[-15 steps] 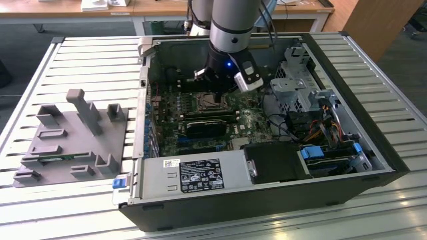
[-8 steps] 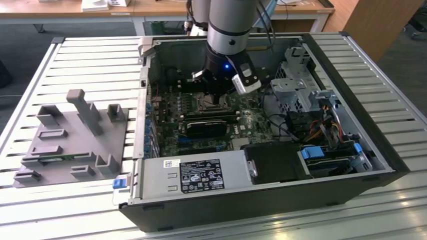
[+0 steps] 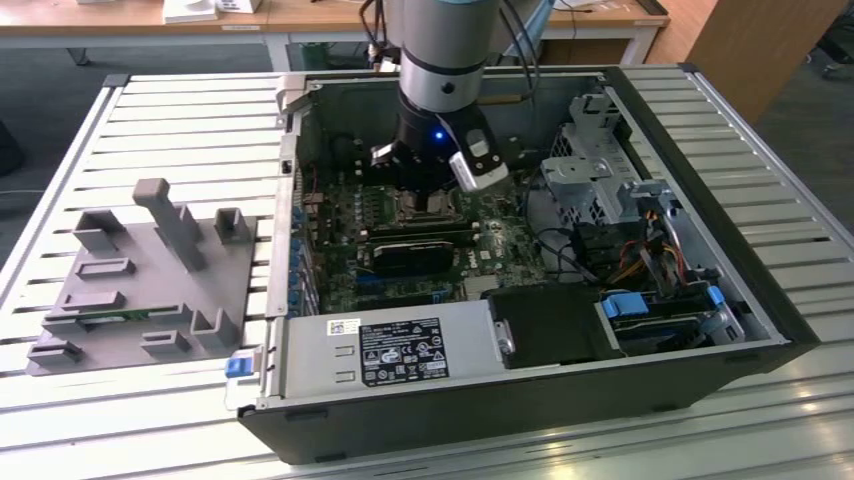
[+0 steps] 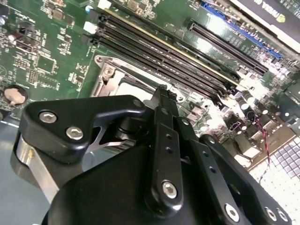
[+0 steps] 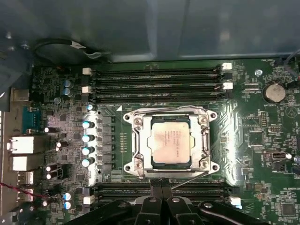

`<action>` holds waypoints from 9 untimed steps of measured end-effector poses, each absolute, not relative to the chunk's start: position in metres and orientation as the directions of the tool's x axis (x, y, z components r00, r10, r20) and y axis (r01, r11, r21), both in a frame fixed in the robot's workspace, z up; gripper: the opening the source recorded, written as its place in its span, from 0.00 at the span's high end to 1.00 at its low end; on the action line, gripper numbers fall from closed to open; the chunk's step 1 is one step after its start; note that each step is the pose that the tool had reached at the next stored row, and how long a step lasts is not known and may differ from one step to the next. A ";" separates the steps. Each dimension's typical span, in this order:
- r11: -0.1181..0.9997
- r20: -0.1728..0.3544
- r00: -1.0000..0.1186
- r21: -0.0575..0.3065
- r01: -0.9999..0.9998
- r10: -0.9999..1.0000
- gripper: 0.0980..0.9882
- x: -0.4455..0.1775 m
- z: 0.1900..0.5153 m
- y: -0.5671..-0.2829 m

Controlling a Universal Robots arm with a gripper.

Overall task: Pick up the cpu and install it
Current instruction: 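Install the second cpu locking lever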

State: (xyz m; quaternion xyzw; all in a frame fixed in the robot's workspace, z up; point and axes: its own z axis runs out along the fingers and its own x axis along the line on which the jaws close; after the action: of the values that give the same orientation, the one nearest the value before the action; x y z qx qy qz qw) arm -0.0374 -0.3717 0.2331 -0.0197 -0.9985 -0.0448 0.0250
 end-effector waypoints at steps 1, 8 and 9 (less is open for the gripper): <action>0.995 0.052 -0.998 0.088 0.042 0.037 0.99 -0.038 0.232 -0.372; 0.995 0.055 -0.998 0.088 0.042 0.037 0.99 -0.038 0.222 -0.373; 0.995 0.055 -0.998 0.091 0.042 0.037 0.99 -0.038 0.222 -0.373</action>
State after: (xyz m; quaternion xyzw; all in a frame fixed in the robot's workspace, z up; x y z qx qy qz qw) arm -0.0383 -0.3732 0.2218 -0.0196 -0.9984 -0.0460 0.0266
